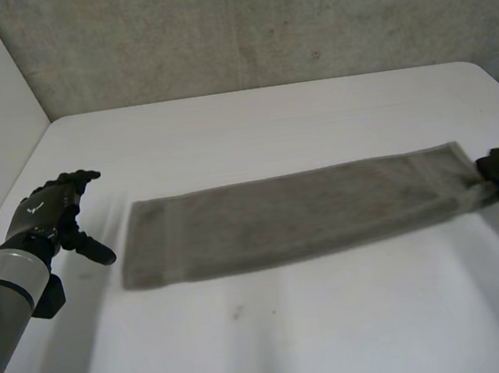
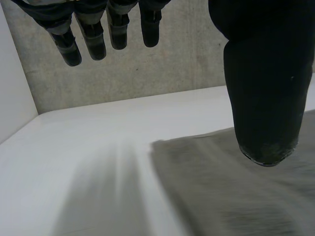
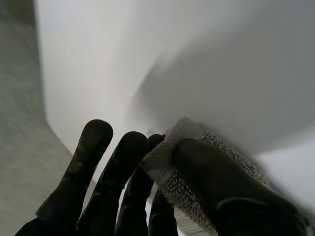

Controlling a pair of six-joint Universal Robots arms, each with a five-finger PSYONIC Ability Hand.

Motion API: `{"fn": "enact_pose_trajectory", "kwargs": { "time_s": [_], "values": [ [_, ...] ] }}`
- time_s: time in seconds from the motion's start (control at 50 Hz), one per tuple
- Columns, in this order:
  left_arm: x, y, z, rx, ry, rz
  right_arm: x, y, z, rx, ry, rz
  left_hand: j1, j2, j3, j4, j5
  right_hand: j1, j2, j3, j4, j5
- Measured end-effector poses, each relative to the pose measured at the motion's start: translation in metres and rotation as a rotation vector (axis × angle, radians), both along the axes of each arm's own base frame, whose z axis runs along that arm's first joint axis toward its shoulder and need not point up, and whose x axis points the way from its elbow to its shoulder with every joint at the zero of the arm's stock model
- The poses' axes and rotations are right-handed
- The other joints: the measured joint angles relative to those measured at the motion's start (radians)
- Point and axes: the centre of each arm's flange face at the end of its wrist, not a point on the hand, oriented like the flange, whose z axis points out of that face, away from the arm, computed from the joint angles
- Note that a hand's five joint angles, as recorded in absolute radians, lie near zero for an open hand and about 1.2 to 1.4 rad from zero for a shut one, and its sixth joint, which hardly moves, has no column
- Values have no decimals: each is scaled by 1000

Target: Fold the towel.

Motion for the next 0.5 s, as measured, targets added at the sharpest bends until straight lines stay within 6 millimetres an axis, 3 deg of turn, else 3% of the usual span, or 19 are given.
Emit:
{"fn": "enact_pose_trajectory", "kwargs": {
  "time_s": [0.18, 0.24, 0.28, 0.32, 0.42, 0.5],
  "values": [
    [0, 1, 0, 2, 0, -2, -91, -23, 29, -60, 89, -174, 0, 0, 0, 0, 0, 6, 0, 0, 0, 0],
    [0, 1, 0, 2, 0, -2, -94, -24, 42, -69, 116, -160, 0, 0, 0, 0, 0, 6, 0, 0, 0, 0],
    [0, 1, 0, 2, 0, -2, -85, -24, 54, -82, 126, -129, 0, 0, 0, 0, 0, 8, 0, 0, 0, 0],
    [-1, 1, 0, 2, 0, -3, -62, -23, 70, -110, 129, -73, 0, 0, 0, 0, 0, 10, 8, 0, 0, 0],
    [-2, 2, -1, 3, 0, -6, 23, -6, 104, -187, 93, 104, 0, 0, 0, 0, 0, 10, 8, 0, 0, 0],
    [-2, 2, -1, 3, 0, -8, 97, 21, 117, -228, 50, 257, 0, 0, 0, 0, 0, 11, 8, 0, 0, 0]
  ]
}}
